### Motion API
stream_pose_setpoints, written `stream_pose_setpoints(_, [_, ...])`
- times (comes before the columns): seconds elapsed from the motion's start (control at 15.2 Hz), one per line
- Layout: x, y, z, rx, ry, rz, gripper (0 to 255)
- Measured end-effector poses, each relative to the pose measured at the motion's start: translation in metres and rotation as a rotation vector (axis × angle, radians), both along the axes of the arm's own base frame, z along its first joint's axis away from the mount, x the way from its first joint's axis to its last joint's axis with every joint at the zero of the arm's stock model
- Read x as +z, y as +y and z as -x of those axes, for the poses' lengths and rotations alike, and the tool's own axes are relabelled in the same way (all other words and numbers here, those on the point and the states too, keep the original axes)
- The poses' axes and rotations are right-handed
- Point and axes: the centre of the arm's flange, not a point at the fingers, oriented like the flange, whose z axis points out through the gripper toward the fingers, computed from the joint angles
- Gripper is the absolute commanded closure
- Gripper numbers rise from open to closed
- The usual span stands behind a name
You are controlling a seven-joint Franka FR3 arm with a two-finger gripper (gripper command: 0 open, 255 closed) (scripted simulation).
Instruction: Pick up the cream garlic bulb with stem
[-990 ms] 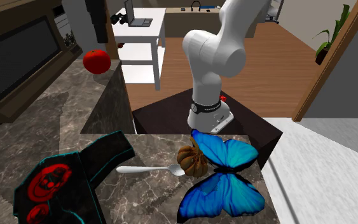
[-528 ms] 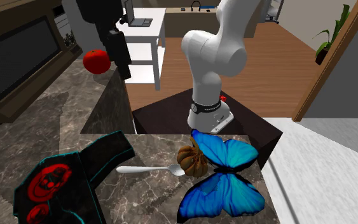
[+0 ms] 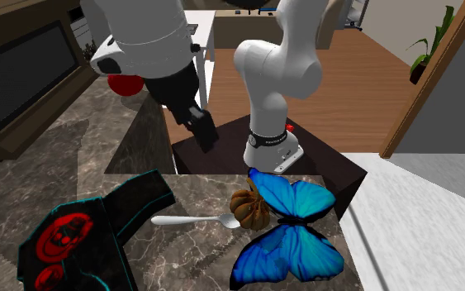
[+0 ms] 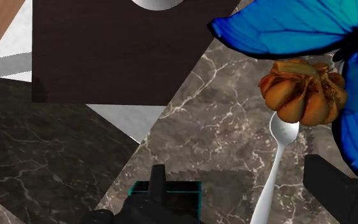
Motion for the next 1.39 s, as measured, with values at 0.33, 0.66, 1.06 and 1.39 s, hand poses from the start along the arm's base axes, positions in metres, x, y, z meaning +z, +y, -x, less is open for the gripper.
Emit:
stream_pose_setpoints(0.33, [-0.051, 0.045, 0.017, 0.085, 0.107, 0.032, 0])
stream_pose_setpoints(0.66, [-0.099, 0.087, 0.040, 0.169, 0.214, 0.063, 0])
stream_pose_setpoints(1.06, [-0.142, 0.114, 0.062, 0.225, 0.286, 0.084, 0])
stream_pose_setpoints(1.39, [-0.168, 0.114, 0.063, 0.226, 0.288, 0.085, 0])
